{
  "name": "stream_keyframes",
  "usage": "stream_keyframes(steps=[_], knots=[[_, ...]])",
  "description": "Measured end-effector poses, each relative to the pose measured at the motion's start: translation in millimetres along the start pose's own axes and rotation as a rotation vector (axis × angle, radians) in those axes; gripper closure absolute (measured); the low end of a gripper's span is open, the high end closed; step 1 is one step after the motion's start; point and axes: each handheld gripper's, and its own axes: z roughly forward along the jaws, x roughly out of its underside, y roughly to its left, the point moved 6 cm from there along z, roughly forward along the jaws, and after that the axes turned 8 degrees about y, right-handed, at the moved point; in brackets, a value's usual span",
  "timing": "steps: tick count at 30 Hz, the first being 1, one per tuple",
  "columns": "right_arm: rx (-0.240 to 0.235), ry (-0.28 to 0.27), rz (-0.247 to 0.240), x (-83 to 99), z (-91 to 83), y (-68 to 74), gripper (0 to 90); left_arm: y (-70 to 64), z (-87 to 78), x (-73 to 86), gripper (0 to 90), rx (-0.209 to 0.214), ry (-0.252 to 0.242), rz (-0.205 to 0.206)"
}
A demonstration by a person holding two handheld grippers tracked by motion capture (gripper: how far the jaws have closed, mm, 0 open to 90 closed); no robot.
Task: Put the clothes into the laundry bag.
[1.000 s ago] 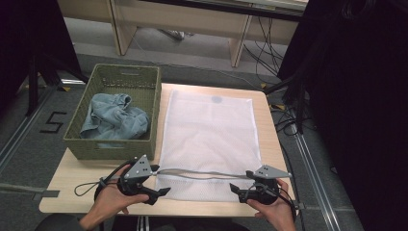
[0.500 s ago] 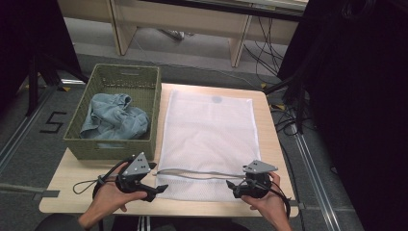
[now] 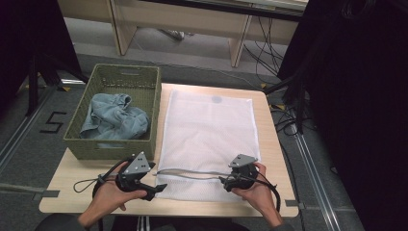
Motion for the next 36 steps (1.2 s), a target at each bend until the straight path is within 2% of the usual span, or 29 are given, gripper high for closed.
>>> stream_keyframes(steps=[1,2,5,6,7,9,10,11,12,14,15,17,18,19,20,21,22,24,25,27,29,31,33,34,35,36], knots=[[0.006,-0.004,-0.002,-1.9,3.4,0.0,22.3,-0.8,0.4,-0.6,18.9,0.004,-0.011,-0.011],[0.006,0.006,-0.003,-3.9,8.4,-0.1,23.1,0.1,-0.4,-0.1,18.9,0.003,0.001,0.003],[-0.005,0.036,-0.029,-7.3,17.1,-1.3,23.5,-0.2,-0.1,0.1,18.9,0.002,0.0,-0.006],[-0.002,0.044,-0.035,-10.0,21.9,-2.0,24.1,-1.2,0.9,-0.5,18.9,0.0,-0.019,-0.02],[-0.004,0.044,-0.037,-11.5,24.5,-1.4,24.2,-1.0,0.8,-0.2,18.9,0.0,-0.019,-0.017],[0.0,0.05,-0.048,-12.5,26.2,-2.2,24.7,-0.1,0.1,-0.1,18.9,0.001,-0.004,-0.004],[0.013,0.056,-0.062,-13.3,27.7,-3.5,25.5,-0.8,0.7,-0.9,18.9,0.002,-0.017,-0.016],[0.004,0.062,-0.045,-14.8,28.7,-0.8,25.8,-0.4,0.5,-0.5,18.9,0.0,-0.017,-0.014],[0.004,0.062,-0.048,-15.6,30.2,-0.7,26.1,-0.7,0.2,-0.1,18.9,0.007,-0.018,-0.017],[0.006,0.08,-0.074,-16.8,32.6,-0.2,27.0,-0.5,0.0,-0.2,18.9,0.0,-0.017,-0.013],[0.021,0.076,-0.099,-18.8,34.4,0.9,27.5,-0.4,0.0,-0.4,18.9,0.0,-0.016,-0.012],[0.021,0.081,-0.088,-19.9,34.8,2.0,27.8,-0.7,0.3,0.0,19.0,0.007,-0.016,-0.02],[0.025,0.078,-0.112,-21.6,35.8,0.9,28.1,-0.5,0.0,0.1,19.0,0.003,-0.015,-0.015],[0.04,0.073,-0.105,-23.1,36.0,0.7,29.1,-0.5,0.1,0.0,19.0,-0.001,-0.016,-0.012],[0.048,0.075,-0.117,-23.9,36.6,-1.0,30.8,-0.4,0.1,-0.2,19.0,-0.002,-0.013,-0.009],[0.057,0.077,-0.101,-24.7,37.0,-1.6,32.6,0.3,-0.3,0.2,19.0,-0.003,-0.005,0.004],[0.071,0.071,-0.098,-26.5,38.3,-4.6,36.8,-0.4,0.4,-0.2,19.2,-0.006,-0.018,-0.01],[0.077,0.074,-0.095,-26.5,38.4,-5.7,39.4,-0.5,0.0,0.6,19.2,-0.007,-0.017,-0.023],[0.081,0.075,-0.102,-26.7,39.8,-7.5,41.5,0.4,-0.5,1.1,19.2,-0.002,-0.007,-0.01],[0.08,0.073,-0.074,-27.3,40.6,-9.5,44.5,1.3,-0.6,0.9,19.2,-0.01,-0.001,-0.005],[0.056,0.067,-0.083,-28.6,41.7,-13.1,46.7,1.3,-0.2,1.2,19.6,-0.008,-0.008,-0.001],[0.047,0.067,-0.064,-29.0,42.8,-12.1,49.4,1.7,-0.7,1.8,19.6,-0.017,0.003,-0.002],[0.051,0.063,-0.093,-30.9,43.7,-13.6,51.2,0.4,0.4,0.3,19.6,-0.013,-0.011,-0.011],[0.051,0.056,-0.098,-31.9,44.3,-13.3,52.1,0.1,0.8,0.6,19.6,-0.014,-0.012,-0.017],[0.049,0.052,-0.101,-33.1,45.4,-12.8,53.4,0.9,0.2,1.5,19.6,-0.011,-0.001,-0.006],[0.034,0.043,-0.096,-34.2,46.9,-10.8,54.3,0.3,0.4,1.2,19.6,-0.012,-0.006,-0.015]])
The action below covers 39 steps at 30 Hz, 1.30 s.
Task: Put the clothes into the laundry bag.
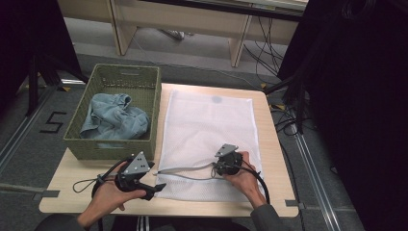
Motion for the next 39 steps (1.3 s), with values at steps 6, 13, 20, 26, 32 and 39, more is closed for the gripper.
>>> stream_keyframes(steps=[6,13,20,26,32,39], knots=[[-0.012,-0.017,0.033,-7.9,4.1,0.3,55.7,1.5,-0.3,0.3,19.7,0.0,0.004,0.021],[-0.033,-0.062,0.067,-14.9,10.2,-2.3,58.5,0.1,0.3,-0.5,19.7,-0.005,-0.004,0.002],[-0.113,-0.077,0.123,-21.0,16.4,-0.2,76.3,1.2,-1.1,-0.6,19.8,-0.007,0.005,0.028],[-0.024,-0.066,0.073,-21.9,9.4,-7.3,87.2,2.0,-2.9,-1.1,19.9,-0.01,-0.001,0.025],[0.014,-0.073,0.057,-24.0,-11.0,-13.0,88.1,2.1,-4.3,-0.7,20.0,-0.01,-0.009,0.023],[0.012,-0.089,0.02,-17.6,-30.2,-9.0,88.5,1.8,-4.5,-1.5,20.1,-0.015,-0.022,0.012]])
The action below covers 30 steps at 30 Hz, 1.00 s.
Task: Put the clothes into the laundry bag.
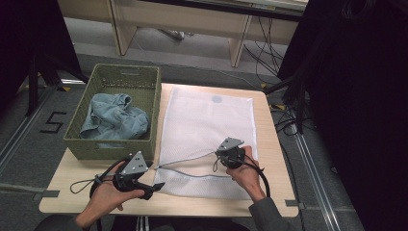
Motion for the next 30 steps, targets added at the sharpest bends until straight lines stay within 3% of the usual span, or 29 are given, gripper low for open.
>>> stream_keyframes(steps=[2,4,7,8,11,12,15,16,19,22,24,26,27,30], knots=[[-0.004,-0.005,0.011,-0.3,-0.9,0.0,88.5,0.9,-0.5,1.9,20.2,0.007,0.024,0.0],[0.001,0.002,-0.002,0.3,0.3,-0.7,88.5,1.0,-0.6,1.2,20.2,0.0,0.016,0.011],[0.003,0.008,-0.002,0.9,2.8,0.0,88.8,0.0,0.1,0.7,20.2,-0.003,0.004,-0.016],[-0.002,0.0,-0.015,-0.2,2.4,-0.1,89.0,1.5,-0.8,1.5,20.2,-0.006,0.018,0.004],[0.004,-0.012,0.02,-1.9,-3.3,0.5,89.2,0.2,0.7,0.5,20.3,0.0,0.002,-0.011],[0.011,-0.028,-0.005,-3.8,-4.7,-1.3,89.4,0.3,0.8,0.6,20.3,-0.002,0.003,-0.01],[0.01,-0.047,0.024,-6.7,-10.8,-1.0,89.6,2.1,-1.3,1.8,20.4,-0.014,0.022,0.005],[0.01,-0.052,0.008,-7.2,-12.7,-0.7,89.6,3.2,-2.4,1.0,20.5,-0.019,0.021,0.012],[0.02,-0.057,0.024,-8.1,-15.8,-1.1,89.7,6.0,-5.0,-1.1,20.8,-0.018,0.001,-0.008],[0.028,-0.088,0.025,-11.9,-21.4,-4.0,89.6,12.2,-10.2,-2.9,20.9,-0.035,-0.015,-0.031],[0.034,-0.099,0.029,-14.3,-27.1,-6.4,89.6,20.5,-16.2,-3.8,21.1,-0.066,-0.008,-0.023],[0.043,-0.12,0.039,-17.9,-32.4,-10.6,89.7,30.3,-22.0,-5.7,21.1,-0.097,-0.028,-0.06],[0.055,-0.131,0.02,-18.8,-32.9,-13.2,89.6,35.4,-24.8,-6.8,21.0,-0.111,-0.042,-0.082],[0.058,-0.131,0.026,-19.1,-33.7,-14.1,89.7,53.3,-36.4,-10.3,20.6,-0.16,-0.053,-0.106]])
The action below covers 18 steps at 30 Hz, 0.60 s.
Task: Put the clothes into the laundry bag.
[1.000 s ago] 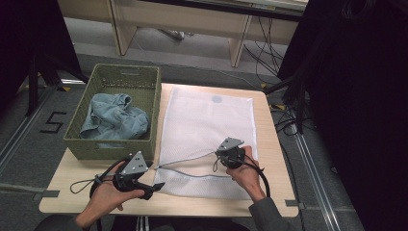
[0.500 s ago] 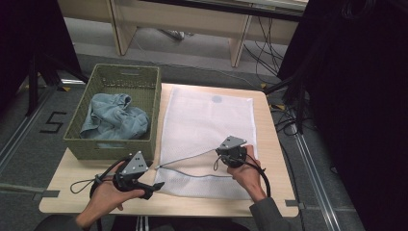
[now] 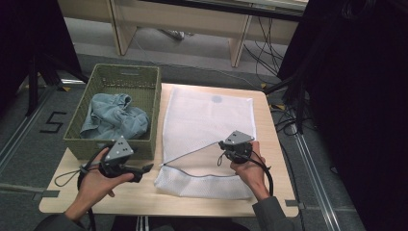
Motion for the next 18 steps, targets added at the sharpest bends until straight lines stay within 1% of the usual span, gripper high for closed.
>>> stream_keyframes(steps=[1,2,3,4,5,6,7,8,9,10,11,12,13,14,15,17,18], knots=[[-0.007,0.0,0.018,-1.1,-1.0,-0.1,89.6,9.1,-3.6,-1.3,19.9,-0.012,0.018,-0.006],[-0.007,0.0,0.018,-1.1,-1.0,-0.1,89.6,15.3,-5.3,-2.1,19.9,-0.025,0.029,-0.012],[-0.003,-0.008,0.013,-2.5,-1.1,-1.0,89.6,24.0,-7.5,-3.7,20.0,-0.05,0.035,-0.032],[-0.007,-0.004,0.018,-3.3,-2.4,-0.4,89.6,36.4,-10.9,-5.3,19.9,-0.078,0.049,-0.046],[0.009,-0.018,-0.002,-6.0,-3.3,-2.4,89.7,45.9,-12.9,-7.7,19.8,-0.097,0.055,-0.06],[0.012,-0.021,-0.002,-7.8,-4.3,-2.7,89.7,55.5,-13.9,-9.9,19.8,-0.102,0.061,-0.081],[0.009,-0.023,0.006,-9.5,-5.1,-2.3,89.6,66.6,-15.1,-12.0,19.8,-0.118,0.078,-0.096],[0.009,-0.03,-0.001,-11.5,-6.0,-3.0,89.6,79.9,-16.8,-13.9,19.8,-0.135,0.101,-0.093],[0.014,-0.037,-0.004,-13.3,-6.3,-3.4,89.6,90.9,-14.9,-17.9,19.7,-0.149,0.083,-0.143],[0.007,-0.022,0.009,-13.0,-7.9,-2.0,89.6,100.7,-15.1,-18.5,19.2,-0.155,0.115,-0.155],[0.013,-0.028,-0.007,-13.9,-7.6,-3.1,89.6,112.8,-9.6,-22.1,18.3,-0.147,0.109,-0.213],[0.017,-0.037,-0.003,-15.0,-7.1,-2.8,89.6,128.9,-4.4,-23.4,18.1,-0.163,0.146,-0.245],[0.017,-0.037,-0.003,-15.0,-7.1,-2.8,89.6,128.9,-4.4,-23.4,18.1,-0.163,0.146,-0.245],[0.016,-0.034,-0.001,-15.1,-7.5,-2.9,89.6,135.5,1.5,-24.5,18.1,-0.168,0.15,-0.281],[0.012,-0.037,-0.004,-15.1,-6.5,-3.3,89.6,141.7,5.3,-23.3,18.1,-0.158,0.192,-0.29],[0.006,-0.03,0.002,-14.2,-6.4,-3.0,89.6,148.7,14.5,-22.8,18.2,-0.138,0.221,-0.341],[-0.005,-0.015,0.015,-12.7,-7.0,-2.0,89.6,150.8,21.8,-22.8,19.1,-0.132,0.217,-0.37]])
